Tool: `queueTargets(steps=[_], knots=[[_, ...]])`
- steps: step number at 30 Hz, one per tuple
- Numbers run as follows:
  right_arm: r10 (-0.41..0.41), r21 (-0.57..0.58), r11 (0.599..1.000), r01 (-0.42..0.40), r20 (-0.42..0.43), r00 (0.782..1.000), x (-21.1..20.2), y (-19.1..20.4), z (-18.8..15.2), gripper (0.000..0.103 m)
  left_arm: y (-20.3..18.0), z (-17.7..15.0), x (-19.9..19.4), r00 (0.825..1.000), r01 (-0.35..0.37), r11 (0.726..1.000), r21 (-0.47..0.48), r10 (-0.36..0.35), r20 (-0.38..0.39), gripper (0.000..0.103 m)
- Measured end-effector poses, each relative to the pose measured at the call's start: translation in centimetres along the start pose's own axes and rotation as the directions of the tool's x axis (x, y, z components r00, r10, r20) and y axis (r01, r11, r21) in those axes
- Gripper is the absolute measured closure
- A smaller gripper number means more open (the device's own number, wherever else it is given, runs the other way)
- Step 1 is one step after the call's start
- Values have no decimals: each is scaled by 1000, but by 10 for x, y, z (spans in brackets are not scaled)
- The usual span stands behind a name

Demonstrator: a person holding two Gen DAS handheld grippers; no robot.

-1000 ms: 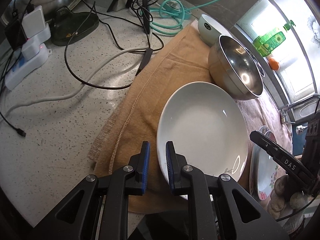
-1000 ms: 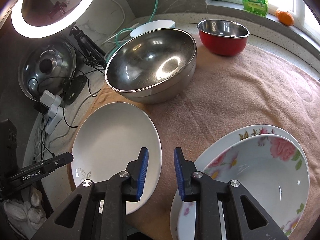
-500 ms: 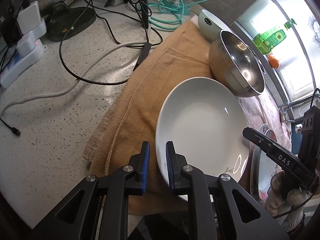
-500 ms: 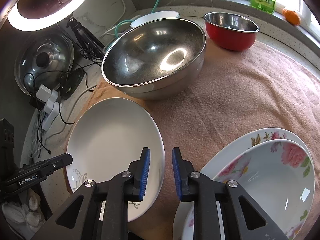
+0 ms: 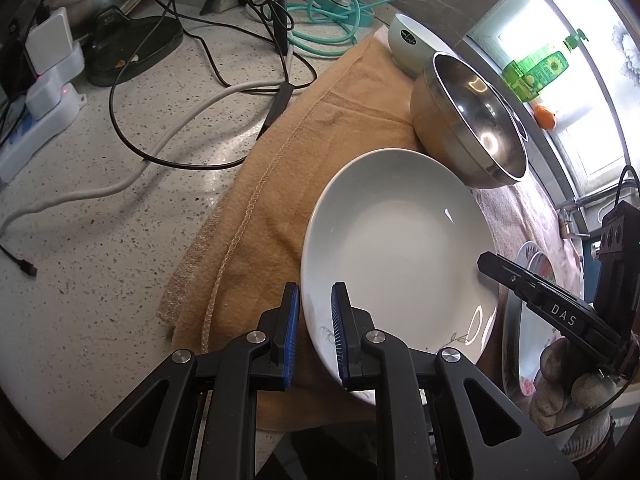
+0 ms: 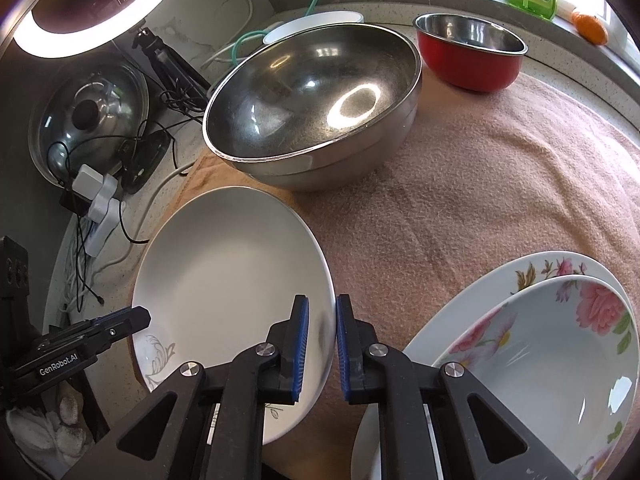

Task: Organize plates and bowls
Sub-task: 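Close both tools on the white oval plate rim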

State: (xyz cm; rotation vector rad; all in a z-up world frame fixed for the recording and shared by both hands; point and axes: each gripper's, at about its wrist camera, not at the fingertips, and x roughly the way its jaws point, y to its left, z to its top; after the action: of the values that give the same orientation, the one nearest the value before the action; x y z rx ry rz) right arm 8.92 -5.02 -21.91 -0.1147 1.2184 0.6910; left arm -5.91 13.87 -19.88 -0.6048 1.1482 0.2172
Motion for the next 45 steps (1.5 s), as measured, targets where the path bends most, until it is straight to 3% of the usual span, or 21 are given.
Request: queueTargets(steps=[30,45], knots=[[17,15,1000,-17,23,1000,-10,0,-4,94,-2,5,-5,1000,-23,1000,6,23,17,89],[37,40,998,-39,54,998,-30,-7,-8,94,-15,6,-19,999,-2,1000,27,1,34,89]])
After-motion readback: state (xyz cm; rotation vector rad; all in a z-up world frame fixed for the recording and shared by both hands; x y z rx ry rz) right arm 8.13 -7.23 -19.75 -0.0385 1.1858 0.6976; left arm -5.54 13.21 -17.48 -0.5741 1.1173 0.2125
